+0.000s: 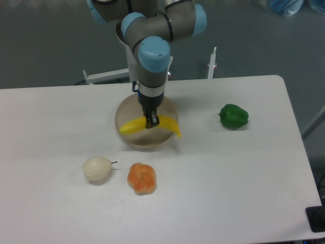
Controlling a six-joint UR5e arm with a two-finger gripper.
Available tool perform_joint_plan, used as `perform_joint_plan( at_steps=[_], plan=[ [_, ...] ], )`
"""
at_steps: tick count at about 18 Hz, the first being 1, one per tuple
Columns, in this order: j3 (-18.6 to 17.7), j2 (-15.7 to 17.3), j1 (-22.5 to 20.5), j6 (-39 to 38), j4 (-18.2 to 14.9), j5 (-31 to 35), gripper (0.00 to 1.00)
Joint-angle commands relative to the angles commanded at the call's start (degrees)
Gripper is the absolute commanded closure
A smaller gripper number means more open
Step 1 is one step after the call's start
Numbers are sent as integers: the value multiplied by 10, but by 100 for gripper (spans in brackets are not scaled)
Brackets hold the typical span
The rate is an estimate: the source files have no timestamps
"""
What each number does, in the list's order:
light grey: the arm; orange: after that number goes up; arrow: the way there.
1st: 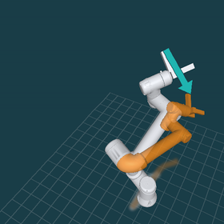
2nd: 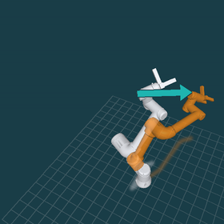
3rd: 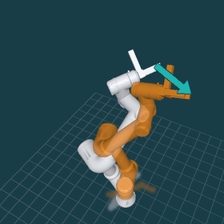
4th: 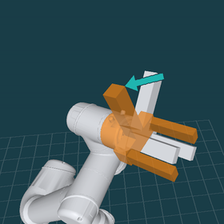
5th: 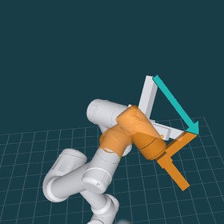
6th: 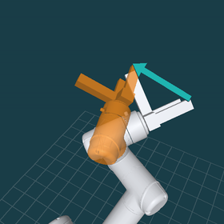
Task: Pick up the banana from the plate
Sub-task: 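Lift the banana off the plate and carry it toward the green pepper, then hold the banana raised beside the green pepper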
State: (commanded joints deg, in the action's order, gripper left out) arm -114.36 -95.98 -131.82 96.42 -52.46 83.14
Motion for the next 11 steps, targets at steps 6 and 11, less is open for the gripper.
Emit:
perform_joint_plan(
  at_steps=[6,11],
  plan=[
    [144,-60,-81,-3,-110,0,86],
    [281,-170,-97,-80,-161,15,91]
  ],
)
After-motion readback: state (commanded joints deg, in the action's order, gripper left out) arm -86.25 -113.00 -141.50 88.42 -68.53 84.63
